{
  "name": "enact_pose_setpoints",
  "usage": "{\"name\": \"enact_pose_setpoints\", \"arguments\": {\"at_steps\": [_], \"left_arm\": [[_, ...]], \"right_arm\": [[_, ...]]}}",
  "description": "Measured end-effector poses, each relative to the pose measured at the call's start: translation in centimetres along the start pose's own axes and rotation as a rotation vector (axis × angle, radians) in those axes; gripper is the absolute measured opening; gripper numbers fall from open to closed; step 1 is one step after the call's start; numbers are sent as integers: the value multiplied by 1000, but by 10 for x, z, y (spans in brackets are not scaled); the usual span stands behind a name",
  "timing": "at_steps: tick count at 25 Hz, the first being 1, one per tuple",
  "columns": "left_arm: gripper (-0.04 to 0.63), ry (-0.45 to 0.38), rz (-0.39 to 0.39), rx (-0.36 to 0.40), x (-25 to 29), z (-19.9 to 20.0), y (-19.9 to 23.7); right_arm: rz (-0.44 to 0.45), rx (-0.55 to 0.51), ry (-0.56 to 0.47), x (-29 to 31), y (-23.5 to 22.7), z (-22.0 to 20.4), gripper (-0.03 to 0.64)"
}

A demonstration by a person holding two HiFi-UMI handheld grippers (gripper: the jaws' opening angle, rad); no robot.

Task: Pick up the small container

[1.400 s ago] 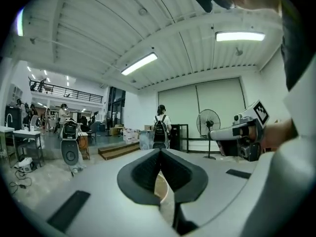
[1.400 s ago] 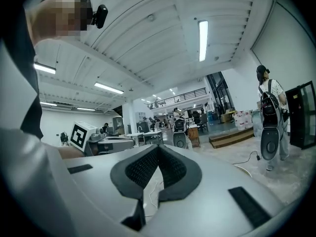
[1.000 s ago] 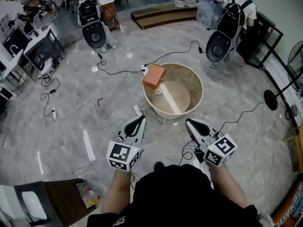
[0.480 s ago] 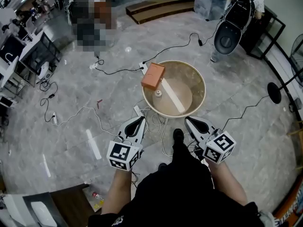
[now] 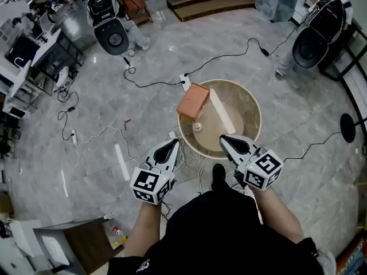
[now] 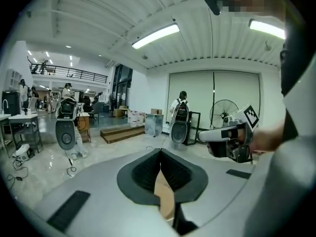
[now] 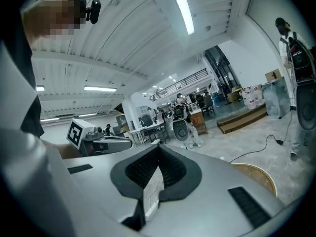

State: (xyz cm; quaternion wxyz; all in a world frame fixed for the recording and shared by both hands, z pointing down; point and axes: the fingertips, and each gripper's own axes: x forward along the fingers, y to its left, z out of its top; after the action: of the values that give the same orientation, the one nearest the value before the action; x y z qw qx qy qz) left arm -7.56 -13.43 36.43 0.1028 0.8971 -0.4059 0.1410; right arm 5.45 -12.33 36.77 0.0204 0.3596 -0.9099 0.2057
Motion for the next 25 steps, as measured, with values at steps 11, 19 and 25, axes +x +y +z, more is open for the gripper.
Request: {"name": "enact_pose_setpoints", "arguments": {"at_steps": [11, 19, 25], "left_arm": [[15, 41, 84, -34, 77, 1, 31], [15, 69, 78, -8, 104, -20, 61], [15, 94, 58, -34, 133, -56, 88]], "right_arm": [[97, -1, 71, 59, -83, 20, 14], [82, 27, 123, 93, -102, 2, 14], [74, 32, 199, 128, -118, -22, 14]]}}
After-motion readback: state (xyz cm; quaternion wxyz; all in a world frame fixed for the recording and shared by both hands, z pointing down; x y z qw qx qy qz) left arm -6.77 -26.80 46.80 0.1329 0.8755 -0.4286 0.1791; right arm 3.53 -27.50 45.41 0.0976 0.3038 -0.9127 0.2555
